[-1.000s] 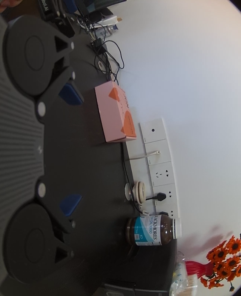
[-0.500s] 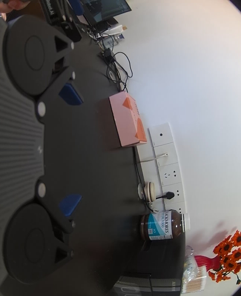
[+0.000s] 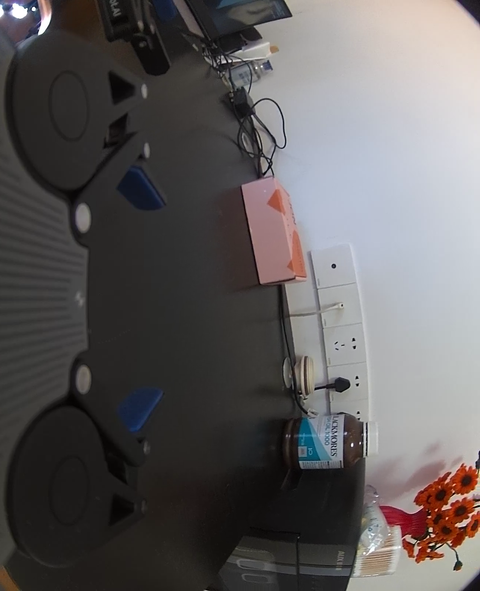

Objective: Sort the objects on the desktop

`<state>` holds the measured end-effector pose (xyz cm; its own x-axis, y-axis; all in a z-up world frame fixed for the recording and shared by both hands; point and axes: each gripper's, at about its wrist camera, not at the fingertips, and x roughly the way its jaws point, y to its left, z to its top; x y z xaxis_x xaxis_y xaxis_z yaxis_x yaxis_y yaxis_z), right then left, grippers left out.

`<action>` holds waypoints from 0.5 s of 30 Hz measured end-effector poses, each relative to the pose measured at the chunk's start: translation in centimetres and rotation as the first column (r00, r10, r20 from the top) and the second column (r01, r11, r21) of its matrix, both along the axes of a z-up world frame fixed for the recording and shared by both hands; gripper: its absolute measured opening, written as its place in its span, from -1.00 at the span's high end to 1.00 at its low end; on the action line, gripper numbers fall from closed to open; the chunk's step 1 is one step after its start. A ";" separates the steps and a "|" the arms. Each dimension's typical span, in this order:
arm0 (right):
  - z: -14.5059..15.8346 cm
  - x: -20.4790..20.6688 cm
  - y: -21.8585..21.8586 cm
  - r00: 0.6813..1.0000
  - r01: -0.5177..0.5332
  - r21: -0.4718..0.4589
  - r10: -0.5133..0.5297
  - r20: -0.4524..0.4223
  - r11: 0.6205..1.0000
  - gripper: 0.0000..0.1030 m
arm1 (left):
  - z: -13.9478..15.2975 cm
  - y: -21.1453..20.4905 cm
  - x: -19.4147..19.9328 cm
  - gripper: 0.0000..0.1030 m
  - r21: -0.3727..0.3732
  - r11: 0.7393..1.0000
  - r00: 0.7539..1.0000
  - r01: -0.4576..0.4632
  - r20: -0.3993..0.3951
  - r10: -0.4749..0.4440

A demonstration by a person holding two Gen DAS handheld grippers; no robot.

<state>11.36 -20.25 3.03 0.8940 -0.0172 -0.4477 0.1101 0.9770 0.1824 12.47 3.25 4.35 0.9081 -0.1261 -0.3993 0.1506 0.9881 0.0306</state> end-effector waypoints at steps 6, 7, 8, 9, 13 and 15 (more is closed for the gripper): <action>-0.4 -0.5 0.4 1.000 -0.002 -0.006 0.002 -0.007 1.000 -0.99 | -0.7 -0.2 -0.5 -1.00 0.005 1.000 1.000 0.004 -0.016 -0.004; -0.4 -0.6 0.5 1.000 -0.002 -0.008 0.002 -0.008 1.000 -0.99 | -0.8 -0.3 -0.7 -1.00 0.010 1.000 1.000 0.004 -0.014 -0.004; -0.5 -0.7 0.6 1.000 0.000 -0.011 0.000 -0.007 1.000 -0.99 | -0.9 -0.3 -0.7 -1.00 0.012 1.000 1.000 0.003 -0.013 -0.003; -0.5 -0.7 0.6 1.000 0.001 -0.015 -0.001 -0.007 1.000 -0.99 | -0.9 -0.3 -0.8 -1.00 0.012 1.000 1.000 0.001 -0.014 -0.001; -0.8 -0.8 0.8 1.000 0.004 -0.032 -0.005 -0.008 0.999 -0.99 | -1.2 -0.2 -0.9 -1.00 -0.006 1.000 1.000 -0.004 -0.030 0.004; -0.9 -0.8 0.9 1.000 0.004 -0.034 -0.005 -0.012 0.999 -0.99 | -1.3 -0.2 -0.9 -1.00 -0.014 1.000 0.999 -0.002 -0.042 0.001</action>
<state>10.57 -19.38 2.10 0.8886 -0.0363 -0.4573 0.1164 0.9821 0.1482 11.53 3.05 3.02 0.8908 -0.1310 -0.4351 0.1502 0.9886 0.0100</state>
